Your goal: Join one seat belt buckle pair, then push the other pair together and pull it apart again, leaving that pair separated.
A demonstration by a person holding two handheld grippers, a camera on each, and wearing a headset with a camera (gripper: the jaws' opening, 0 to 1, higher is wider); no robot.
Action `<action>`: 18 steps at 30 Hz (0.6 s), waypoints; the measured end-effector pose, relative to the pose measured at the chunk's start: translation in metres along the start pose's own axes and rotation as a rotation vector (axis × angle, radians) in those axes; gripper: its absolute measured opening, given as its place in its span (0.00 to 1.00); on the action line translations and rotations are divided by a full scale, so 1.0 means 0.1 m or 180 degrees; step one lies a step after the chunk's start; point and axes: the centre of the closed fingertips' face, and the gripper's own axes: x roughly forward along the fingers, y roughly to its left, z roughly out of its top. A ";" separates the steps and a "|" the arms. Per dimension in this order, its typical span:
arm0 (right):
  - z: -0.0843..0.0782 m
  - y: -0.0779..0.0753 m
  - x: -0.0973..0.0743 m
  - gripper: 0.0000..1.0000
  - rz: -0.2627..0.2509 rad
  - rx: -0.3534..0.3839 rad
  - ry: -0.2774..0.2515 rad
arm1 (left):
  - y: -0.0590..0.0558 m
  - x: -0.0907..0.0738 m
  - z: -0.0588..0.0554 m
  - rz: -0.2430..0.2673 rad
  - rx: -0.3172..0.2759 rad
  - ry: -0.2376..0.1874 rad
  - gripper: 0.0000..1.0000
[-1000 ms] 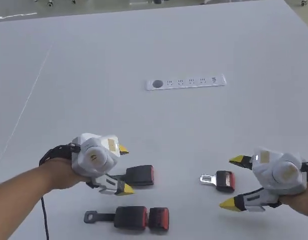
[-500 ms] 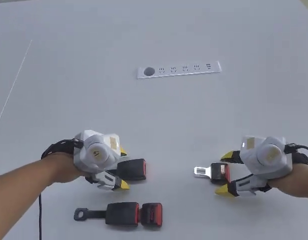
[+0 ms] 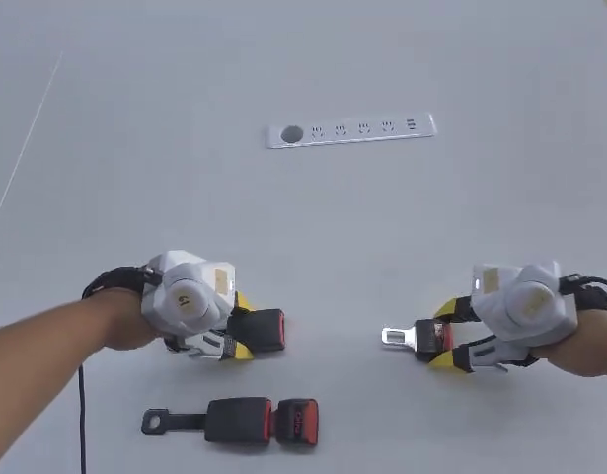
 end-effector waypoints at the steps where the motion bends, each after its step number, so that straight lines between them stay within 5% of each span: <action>1: 0.00 0.00 0.01 0.36 0.0002 -0.0018 0.0011 | 0.01 0.00 0.00 -0.0009 0.0014 0.0011 0.34; 9: 0.13 0.03 0.09 0.36 0.0028 -0.0001 -0.0012 | 0.02 0.01 -0.02 -0.0036 0.0067 0.0086 0.34; 18: 0.50 0.09 0.34 0.36 0.0095 -0.0138 -0.0107 | 0.01 0.02 -0.03 -0.0041 0.0097 0.0148 0.34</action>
